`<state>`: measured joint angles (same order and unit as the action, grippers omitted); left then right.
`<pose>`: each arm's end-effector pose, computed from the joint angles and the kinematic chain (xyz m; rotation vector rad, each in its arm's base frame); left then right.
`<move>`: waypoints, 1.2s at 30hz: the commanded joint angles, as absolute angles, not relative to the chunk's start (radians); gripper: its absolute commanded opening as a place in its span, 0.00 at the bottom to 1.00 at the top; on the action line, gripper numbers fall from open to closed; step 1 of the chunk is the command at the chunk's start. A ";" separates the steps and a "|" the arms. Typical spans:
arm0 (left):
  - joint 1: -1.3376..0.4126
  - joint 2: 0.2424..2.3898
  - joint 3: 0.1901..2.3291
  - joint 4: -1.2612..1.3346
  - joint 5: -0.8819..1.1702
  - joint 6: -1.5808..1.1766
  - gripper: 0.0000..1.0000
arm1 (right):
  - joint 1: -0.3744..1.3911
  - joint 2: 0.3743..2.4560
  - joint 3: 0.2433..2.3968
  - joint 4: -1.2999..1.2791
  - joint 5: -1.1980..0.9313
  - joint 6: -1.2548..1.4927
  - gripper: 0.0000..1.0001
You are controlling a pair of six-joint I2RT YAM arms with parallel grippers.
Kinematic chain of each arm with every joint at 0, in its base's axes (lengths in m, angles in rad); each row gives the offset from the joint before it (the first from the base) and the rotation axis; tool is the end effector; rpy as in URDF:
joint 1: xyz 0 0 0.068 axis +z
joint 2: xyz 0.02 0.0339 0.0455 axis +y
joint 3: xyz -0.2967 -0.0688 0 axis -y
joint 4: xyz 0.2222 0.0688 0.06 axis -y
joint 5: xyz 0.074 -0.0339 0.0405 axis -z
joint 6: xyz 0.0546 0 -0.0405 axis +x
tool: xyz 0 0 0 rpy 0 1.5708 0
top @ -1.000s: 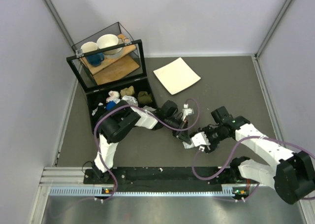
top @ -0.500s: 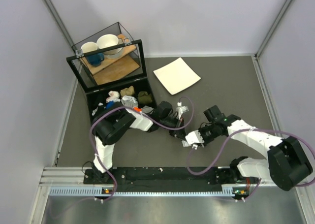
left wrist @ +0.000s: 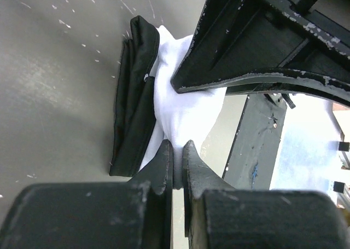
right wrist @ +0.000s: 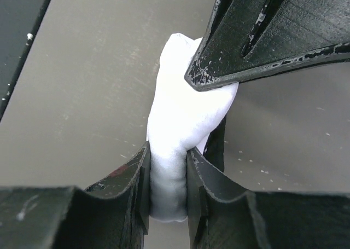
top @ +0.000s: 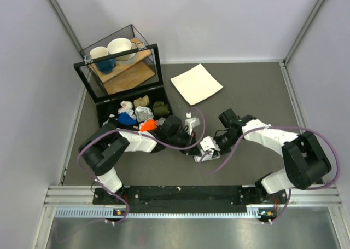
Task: Roll the underwear
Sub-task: Roll the underwear to the center of the board, then pick up the underwear from the center of the board.
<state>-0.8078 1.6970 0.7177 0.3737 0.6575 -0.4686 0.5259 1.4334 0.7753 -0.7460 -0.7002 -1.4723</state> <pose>0.2022 -0.2597 0.1901 0.8161 2.2606 -1.3867 0.1649 0.1364 0.2048 -2.2137 1.3306 0.7408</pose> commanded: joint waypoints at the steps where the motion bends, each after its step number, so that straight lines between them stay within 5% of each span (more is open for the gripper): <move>1: -0.782 1.649 0.675 0.397 0.664 -0.449 0.04 | 0.511 1.470 0.764 -0.974 -0.612 -1.460 0.13; 6: -0.782 1.663 0.646 0.451 0.722 -0.469 0.15 | 0.512 1.489 0.762 -0.974 -0.592 -1.470 0.13; 7: -0.784 1.666 0.646 0.448 0.729 -0.471 0.98 | 0.512 1.494 0.762 -0.974 -0.591 -1.468 0.13; 27: -0.877 1.796 0.767 0.353 0.667 -0.380 0.98 | 0.515 1.477 0.726 -0.945 -0.577 -1.488 0.13; 36: -0.903 1.882 0.769 0.379 0.632 -0.413 0.70 | 0.515 1.470 0.715 -0.928 -0.584 -1.480 0.13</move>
<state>-0.8936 1.8248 0.7914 0.4191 0.6834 -0.4080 0.5190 1.4612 0.7719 -0.8085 -0.6975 -1.5002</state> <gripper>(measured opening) 0.765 0.256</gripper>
